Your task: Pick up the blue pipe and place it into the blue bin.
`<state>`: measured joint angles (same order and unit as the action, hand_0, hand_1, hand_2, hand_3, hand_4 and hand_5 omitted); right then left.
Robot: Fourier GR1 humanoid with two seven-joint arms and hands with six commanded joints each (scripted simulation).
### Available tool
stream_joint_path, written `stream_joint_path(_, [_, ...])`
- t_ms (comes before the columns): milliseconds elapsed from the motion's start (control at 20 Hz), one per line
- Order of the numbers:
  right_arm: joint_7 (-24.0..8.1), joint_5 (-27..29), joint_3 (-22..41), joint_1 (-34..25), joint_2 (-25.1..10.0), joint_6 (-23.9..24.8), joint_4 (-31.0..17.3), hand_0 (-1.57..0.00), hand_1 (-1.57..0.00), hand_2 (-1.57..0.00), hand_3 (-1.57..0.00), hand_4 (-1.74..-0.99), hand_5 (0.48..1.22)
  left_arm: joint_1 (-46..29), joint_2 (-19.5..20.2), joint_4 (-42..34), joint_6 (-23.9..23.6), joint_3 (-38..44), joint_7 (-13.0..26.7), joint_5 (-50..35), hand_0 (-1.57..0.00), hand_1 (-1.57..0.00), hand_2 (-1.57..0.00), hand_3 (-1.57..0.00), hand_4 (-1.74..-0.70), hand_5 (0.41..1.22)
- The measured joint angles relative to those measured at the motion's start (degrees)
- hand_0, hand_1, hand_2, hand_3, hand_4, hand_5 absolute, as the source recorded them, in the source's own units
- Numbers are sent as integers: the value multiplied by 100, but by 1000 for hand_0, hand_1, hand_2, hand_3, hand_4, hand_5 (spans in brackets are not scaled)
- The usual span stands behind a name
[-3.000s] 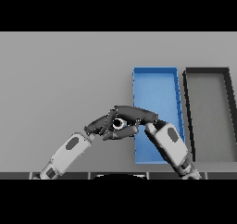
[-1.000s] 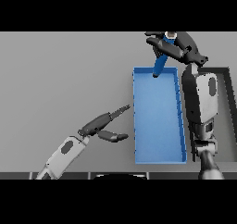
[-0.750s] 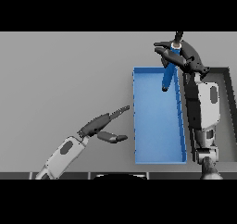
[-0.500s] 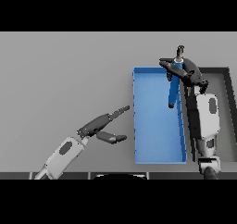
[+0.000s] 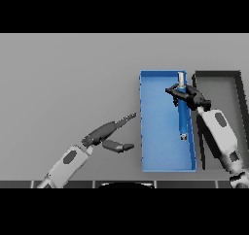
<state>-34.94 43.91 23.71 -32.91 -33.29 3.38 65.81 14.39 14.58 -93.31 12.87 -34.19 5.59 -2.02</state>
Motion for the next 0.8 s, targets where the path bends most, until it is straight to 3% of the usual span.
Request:
stream_joint_path(100, [1, 824, 740, -284, -356, 185, -124, -599, -566, -545, -330, -1302, 1182, -9, -48, -22, -29, -35, -22, 29, 1, 1, 1, 1, -828, 476])
stream_joint_path(150, [1, 1074, 998, -323, -485, 224, -71, -479, -452, -436, -264, -1264, 1139, 39, -21, 5, -38, 10, 39, 23, 1, 1, 1, 1, -826, 477])
stream_joint_path(300, [0, 671, 1403, -437, -798, -337, 244, -246, -231, -223, -135, -1204, 1002, 59, -33, -41, -40, -4, 78, 10, 1, 1, 1, 1, -829, 477])
stream_joint_path(500, [32, 279, 1634, -514, -911, -426, 391, -123, -94, -91, -55, -1189, 880, 25, -42, -55, -51, -14, 34, 8, 1, 1, 1, 1, -831, 471])
stream_joint_path(800, [63, 165, 1680, -561, -906, -279, 324, -32, -24, -23, -14, -1182, 789, -20, 25, -110, -43, 19, 117, -37, 1, 1, 1, 1, -828, 471])
